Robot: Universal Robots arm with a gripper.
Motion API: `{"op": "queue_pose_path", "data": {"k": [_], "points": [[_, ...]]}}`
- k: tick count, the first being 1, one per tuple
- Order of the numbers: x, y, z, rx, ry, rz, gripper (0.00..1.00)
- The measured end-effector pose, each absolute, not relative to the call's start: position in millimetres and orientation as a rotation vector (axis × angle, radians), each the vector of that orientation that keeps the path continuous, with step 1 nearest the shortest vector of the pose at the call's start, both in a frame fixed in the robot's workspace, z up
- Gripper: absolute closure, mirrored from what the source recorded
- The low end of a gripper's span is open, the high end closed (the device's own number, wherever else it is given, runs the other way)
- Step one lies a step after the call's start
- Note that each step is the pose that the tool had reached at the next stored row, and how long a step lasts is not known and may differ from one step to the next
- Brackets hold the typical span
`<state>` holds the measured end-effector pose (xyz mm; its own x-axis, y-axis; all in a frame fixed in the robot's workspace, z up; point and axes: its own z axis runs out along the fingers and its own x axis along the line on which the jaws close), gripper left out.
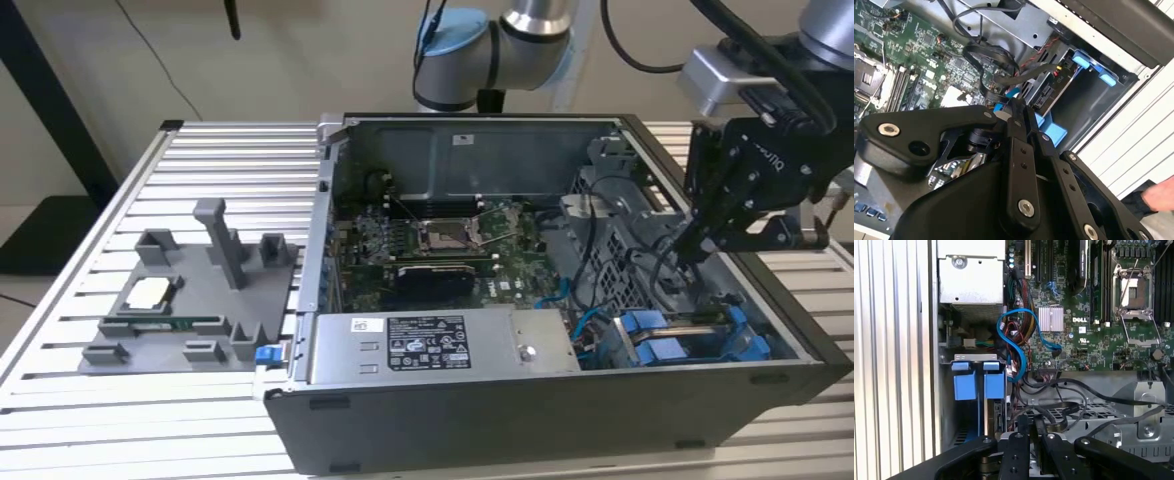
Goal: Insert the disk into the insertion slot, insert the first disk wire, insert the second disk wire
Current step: 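Insert the second disk wire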
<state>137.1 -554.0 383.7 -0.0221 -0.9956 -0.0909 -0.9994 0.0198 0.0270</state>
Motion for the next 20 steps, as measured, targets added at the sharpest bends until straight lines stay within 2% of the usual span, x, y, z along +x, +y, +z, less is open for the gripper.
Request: {"op": "queue_pose_path", "data": {"k": [20], "points": [[137.1, -555.6, 368.4, -2.188, 2.235, 0.077, 0.84]]}}
